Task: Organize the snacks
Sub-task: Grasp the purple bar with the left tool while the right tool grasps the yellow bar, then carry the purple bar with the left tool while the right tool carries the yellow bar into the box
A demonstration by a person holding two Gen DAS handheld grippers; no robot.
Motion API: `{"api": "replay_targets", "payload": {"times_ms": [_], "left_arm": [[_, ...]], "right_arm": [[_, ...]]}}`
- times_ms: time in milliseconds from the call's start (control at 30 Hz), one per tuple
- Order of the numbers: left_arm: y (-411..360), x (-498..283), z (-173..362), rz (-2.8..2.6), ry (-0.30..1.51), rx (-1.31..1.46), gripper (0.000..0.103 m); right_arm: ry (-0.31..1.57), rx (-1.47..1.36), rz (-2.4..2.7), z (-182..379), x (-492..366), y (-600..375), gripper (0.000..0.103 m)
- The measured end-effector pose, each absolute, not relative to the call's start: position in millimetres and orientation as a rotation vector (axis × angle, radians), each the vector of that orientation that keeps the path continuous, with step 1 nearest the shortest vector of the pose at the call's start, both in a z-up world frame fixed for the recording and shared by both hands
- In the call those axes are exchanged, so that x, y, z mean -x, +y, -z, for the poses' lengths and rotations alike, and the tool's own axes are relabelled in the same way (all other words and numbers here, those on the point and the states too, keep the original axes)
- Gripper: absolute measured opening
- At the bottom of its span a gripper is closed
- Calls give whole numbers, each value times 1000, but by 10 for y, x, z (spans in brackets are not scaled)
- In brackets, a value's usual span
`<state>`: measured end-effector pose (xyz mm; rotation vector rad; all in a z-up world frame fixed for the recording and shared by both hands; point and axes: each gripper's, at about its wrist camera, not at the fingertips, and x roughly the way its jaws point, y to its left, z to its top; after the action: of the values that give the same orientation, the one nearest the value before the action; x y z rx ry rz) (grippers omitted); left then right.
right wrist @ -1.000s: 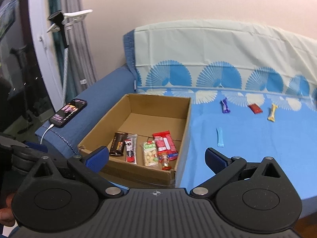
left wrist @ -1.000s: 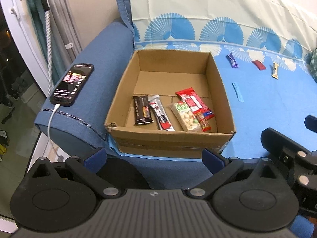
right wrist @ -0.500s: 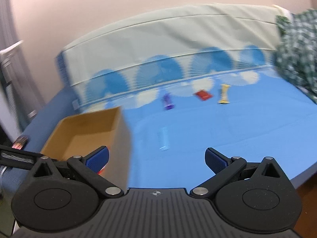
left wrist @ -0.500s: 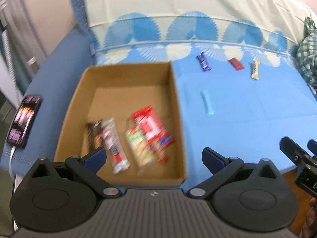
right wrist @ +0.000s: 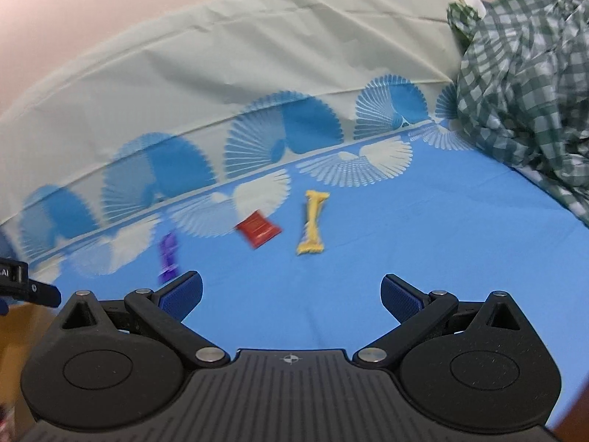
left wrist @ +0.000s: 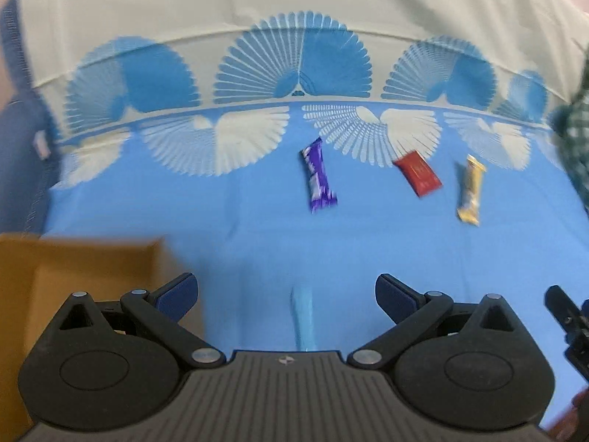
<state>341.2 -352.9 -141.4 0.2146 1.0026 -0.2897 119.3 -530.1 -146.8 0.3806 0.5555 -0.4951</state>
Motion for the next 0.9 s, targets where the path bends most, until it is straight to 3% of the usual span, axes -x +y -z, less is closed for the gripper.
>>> {"api": "replay_targets", "payload": {"times_ms": [300, 467, 667, 700, 733, 767, 800, 833, 900], "left_arm": [[-4138, -4800, 2533, 250, 1093, -191, 103], [-4386, -5208, 2875, 281, 1108, -242, 103], [-4372, -5357, 2955, 270, 1104, -218, 100], [-4368, -5328, 2933, 269, 1089, -231, 94], [-4363, -5282, 2890, 287, 1066, -236, 65], [-4370, -5225, 2822, 312, 1047, -244, 13], [-4381, -5193, 2781, 328, 1062, -255, 12], [-4373, -5168, 2748, 327, 1091, -256, 11], [-4324, -5075, 2664, 334, 1089, -252, 11]], "right_arm": [[666, -355, 512, 2552, -2767, -6226, 102], [749, -373, 555, 3004, -3323, -6498, 103], [668, -250, 592, 3128, -3376, -6431, 103], [666, -239, 584, 3127, -3355, -6428, 102], [666, -229, 577, 3119, -3337, -6422, 89], [648, -218, 571, 3093, -3302, -6390, 52], [639, -203, 560, 3044, -3265, -6369, 33], [652, -190, 551, 3004, -3269, -6335, 24], [687, -195, 557, 2958, -3240, -6291, 24]]}}
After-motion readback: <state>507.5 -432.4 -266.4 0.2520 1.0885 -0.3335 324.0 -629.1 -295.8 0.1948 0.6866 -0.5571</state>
